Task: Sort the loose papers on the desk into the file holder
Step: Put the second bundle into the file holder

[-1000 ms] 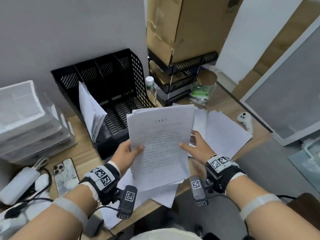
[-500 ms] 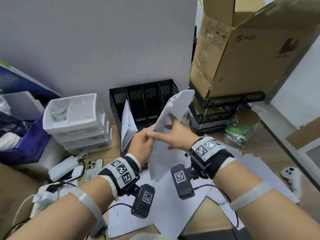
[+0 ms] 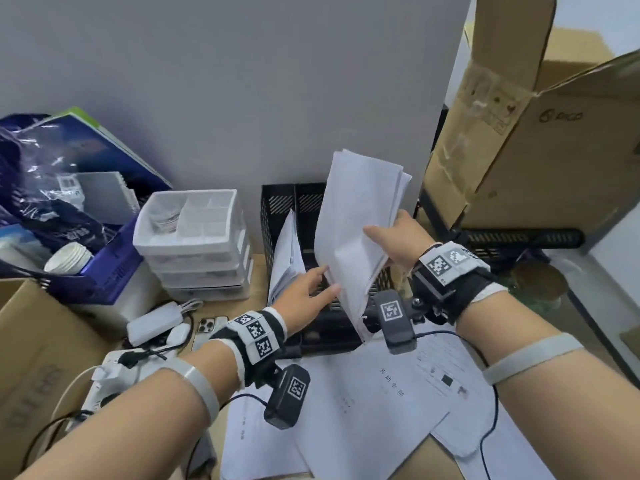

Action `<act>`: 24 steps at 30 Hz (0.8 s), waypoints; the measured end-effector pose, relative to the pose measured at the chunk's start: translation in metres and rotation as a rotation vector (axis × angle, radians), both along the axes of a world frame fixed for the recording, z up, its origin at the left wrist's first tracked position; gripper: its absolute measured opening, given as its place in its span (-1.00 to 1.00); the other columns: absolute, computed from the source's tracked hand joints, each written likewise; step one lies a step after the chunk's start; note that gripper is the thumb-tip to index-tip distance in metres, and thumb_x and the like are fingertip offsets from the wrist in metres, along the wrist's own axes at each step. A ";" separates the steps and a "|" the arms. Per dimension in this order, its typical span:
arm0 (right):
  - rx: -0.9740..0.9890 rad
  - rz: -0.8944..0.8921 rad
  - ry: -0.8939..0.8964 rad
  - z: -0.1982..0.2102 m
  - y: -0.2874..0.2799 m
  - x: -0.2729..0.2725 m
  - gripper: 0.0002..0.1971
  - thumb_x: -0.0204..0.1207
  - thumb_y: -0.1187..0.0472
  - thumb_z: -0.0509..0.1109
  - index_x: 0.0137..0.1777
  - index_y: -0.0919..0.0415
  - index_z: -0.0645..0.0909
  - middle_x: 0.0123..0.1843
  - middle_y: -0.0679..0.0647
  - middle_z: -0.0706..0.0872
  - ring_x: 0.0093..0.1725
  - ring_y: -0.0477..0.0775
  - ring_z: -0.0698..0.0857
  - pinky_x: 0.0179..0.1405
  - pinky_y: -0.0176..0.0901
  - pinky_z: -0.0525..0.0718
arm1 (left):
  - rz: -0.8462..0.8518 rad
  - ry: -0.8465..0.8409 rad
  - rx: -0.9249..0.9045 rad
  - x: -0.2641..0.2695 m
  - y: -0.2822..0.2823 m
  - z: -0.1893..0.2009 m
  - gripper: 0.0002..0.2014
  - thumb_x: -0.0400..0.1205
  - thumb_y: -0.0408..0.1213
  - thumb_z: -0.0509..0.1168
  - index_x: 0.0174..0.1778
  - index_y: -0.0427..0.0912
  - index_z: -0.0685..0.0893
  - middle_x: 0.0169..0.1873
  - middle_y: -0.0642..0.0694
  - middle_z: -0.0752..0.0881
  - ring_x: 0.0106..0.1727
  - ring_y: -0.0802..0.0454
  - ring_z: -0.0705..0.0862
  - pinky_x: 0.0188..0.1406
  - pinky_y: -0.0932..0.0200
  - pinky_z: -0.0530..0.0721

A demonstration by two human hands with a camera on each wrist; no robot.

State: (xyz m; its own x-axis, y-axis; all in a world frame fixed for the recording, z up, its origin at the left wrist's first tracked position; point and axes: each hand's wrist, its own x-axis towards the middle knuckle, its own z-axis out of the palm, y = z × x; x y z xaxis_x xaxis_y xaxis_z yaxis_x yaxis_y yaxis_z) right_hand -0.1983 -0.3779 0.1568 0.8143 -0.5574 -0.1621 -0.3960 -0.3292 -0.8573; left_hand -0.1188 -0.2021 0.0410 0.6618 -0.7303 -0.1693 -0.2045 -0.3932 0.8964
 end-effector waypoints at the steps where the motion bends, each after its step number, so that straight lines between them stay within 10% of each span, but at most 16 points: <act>1: -0.003 0.014 0.011 0.000 0.000 0.007 -0.52 0.59 0.15 0.34 0.51 0.20 0.46 0.38 0.12 0.68 0.27 0.22 0.70 0.29 0.15 0.67 | -0.016 -0.057 0.071 0.007 0.000 -0.004 -0.31 0.66 0.09 0.32 0.71 0.03 0.30 0.59 0.06 0.44 0.65 0.09 0.36 0.71 -0.07 0.27; 7: 0.012 0.014 0.053 -0.015 0.014 0.040 -0.56 0.63 0.21 0.31 0.49 0.26 0.48 0.40 0.19 0.66 0.31 0.27 0.68 0.35 0.20 0.64 | 0.043 -0.161 0.234 0.043 0.006 -0.007 -0.29 0.72 -0.27 0.28 0.77 0.05 0.12 0.78 -0.18 0.09 0.43 0.08 0.56 0.38 0.35 0.29; 9: 0.016 -0.016 0.029 -0.020 0.020 0.053 -0.59 0.64 0.23 0.29 0.47 0.29 0.49 0.40 0.21 0.66 0.32 0.27 0.67 0.36 -0.01 0.59 | 0.076 -0.146 0.214 0.054 0.010 -0.007 -0.27 0.72 -0.31 0.29 0.77 0.03 0.09 0.78 -0.19 0.01 0.64 0.05 0.38 0.59 0.22 0.16; 11: -0.005 -0.071 0.013 -0.023 0.026 0.065 -0.61 0.66 0.23 0.27 0.47 0.31 0.49 0.40 0.20 0.65 0.37 0.25 0.63 0.27 -0.21 0.50 | 0.066 -0.094 0.152 0.064 0.013 -0.009 -0.26 0.71 -0.31 0.32 0.77 -0.01 0.12 0.76 -0.15 0.15 0.75 -0.06 0.20 0.69 0.06 0.15; 18: 0.051 -0.179 0.014 -0.061 0.047 0.102 -0.61 0.69 0.16 0.24 0.47 0.27 0.48 0.41 0.18 0.64 0.38 0.22 0.62 0.14 -0.27 0.45 | -0.029 0.121 0.104 0.085 0.006 -0.034 0.01 0.47 -0.11 0.52 0.76 0.19 0.04 0.68 -0.08 0.38 0.48 -0.11 0.62 0.45 -0.10 0.64; 24: -0.090 0.100 0.369 -0.125 0.050 0.112 -0.62 0.64 0.10 0.20 0.40 0.20 0.51 0.23 0.25 0.73 0.05 0.24 0.73 -0.09 -0.14 0.62 | -0.053 0.133 0.112 0.094 0.006 -0.055 -0.19 0.62 -0.27 0.38 0.73 0.24 0.16 0.55 -0.06 0.52 0.33 -0.04 0.68 0.25 -0.02 0.76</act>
State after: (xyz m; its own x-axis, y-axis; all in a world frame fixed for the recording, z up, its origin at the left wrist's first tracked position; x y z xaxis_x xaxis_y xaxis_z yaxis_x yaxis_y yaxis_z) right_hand -0.0860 -0.3277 0.0318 0.7613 -0.5038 -0.4082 -0.6344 -0.4486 -0.6295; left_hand -0.0247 -0.1963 -0.0142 0.5890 -0.7355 -0.3348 -0.1108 -0.4839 0.8681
